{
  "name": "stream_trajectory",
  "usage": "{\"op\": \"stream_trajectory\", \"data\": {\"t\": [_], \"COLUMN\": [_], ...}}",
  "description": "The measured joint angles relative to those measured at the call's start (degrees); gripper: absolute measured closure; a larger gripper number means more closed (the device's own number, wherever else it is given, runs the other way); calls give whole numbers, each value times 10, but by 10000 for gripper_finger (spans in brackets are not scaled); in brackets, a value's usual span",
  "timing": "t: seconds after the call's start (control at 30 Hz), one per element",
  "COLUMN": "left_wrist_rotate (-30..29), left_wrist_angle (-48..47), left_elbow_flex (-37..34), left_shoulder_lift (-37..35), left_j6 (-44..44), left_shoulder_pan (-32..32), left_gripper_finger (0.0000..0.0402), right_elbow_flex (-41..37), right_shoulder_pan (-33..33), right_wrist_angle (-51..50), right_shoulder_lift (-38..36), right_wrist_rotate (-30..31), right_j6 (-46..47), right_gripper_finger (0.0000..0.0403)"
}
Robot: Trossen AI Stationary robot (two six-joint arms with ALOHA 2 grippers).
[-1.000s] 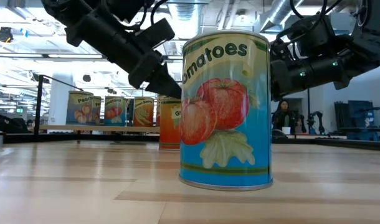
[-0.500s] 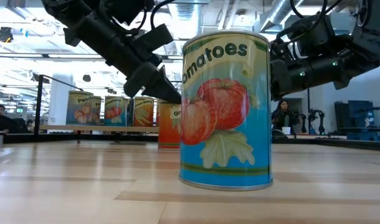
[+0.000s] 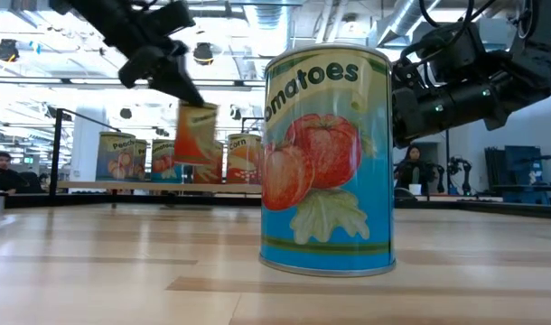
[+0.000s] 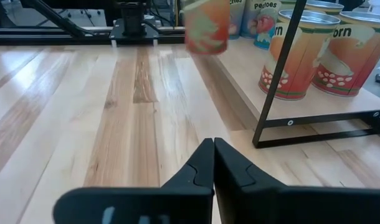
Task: Pick and place cans onto a shelf
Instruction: Put the canned green beans on the shelf aligned with the other canned green beans on the shelf
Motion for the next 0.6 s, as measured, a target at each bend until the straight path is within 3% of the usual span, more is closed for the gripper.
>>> {"op": "stream_trajectory", "data": {"t": [0.07, 0.23, 0.37, 0.6], "left_wrist_rotate": [0, 31, 76, 80], "left_wrist_angle": [-22, 24, 86, 172], "left_elbow_flex": [-15, -64, -99, -113], "left_shoulder_lift": [-41, -91, -81, -43], "left_j6": [-14, -20, -24, -15], "left_shoulder_pan": [29, 114, 168, 218], "left_gripper_finger": [401, 401, 401, 401], "right_elbow_flex": [0, 0, 0, 0], "right_shoulder_pan": [0, 0, 0, 0], "right_wrist_angle": [0, 2, 9, 10], "right_shoulder_lift": [0, 0, 0, 0], "right_wrist_rotate": [0, 0, -1, -1], "right_j6": [2, 5, 5, 5], "right_gripper_finger": [382, 380, 384, 380]}}
